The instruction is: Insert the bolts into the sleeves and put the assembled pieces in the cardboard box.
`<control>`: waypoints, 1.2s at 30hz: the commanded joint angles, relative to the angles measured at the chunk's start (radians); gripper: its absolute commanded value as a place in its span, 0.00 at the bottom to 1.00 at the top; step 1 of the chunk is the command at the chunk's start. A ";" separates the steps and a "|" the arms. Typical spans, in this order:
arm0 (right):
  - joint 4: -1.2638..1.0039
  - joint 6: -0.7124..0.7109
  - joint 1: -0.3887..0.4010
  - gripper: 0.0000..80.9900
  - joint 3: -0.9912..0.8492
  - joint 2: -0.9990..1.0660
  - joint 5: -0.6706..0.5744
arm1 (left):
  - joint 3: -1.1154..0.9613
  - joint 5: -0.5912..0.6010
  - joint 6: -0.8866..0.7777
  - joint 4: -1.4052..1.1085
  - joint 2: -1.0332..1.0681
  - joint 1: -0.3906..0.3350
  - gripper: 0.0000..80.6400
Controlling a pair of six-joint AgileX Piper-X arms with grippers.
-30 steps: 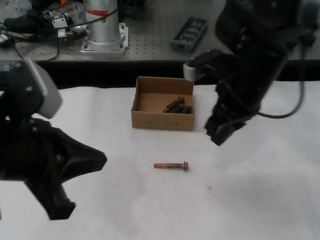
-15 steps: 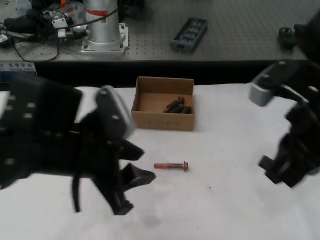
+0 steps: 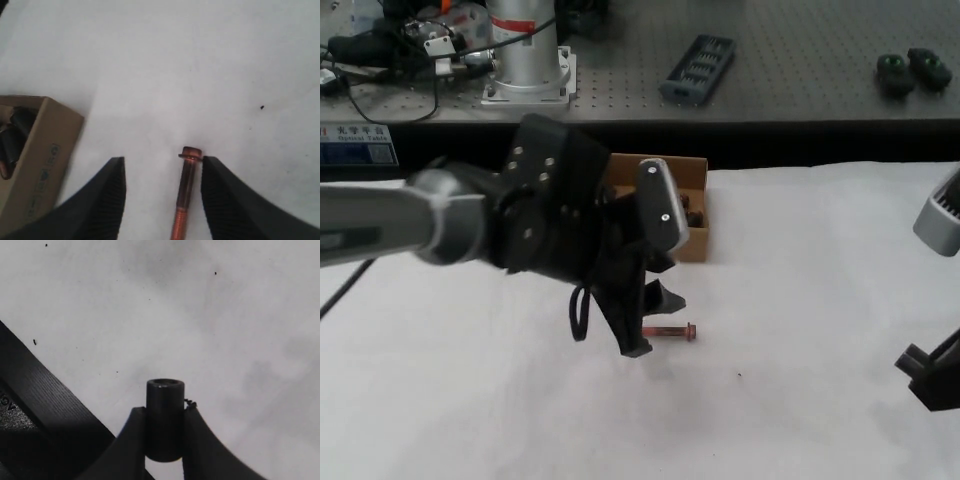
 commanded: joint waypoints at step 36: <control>-0.060 0.002 -0.002 0.04 -0.001 -0.005 -0.044 | -0.126 0.070 0.189 0.105 0.199 -0.001 0.43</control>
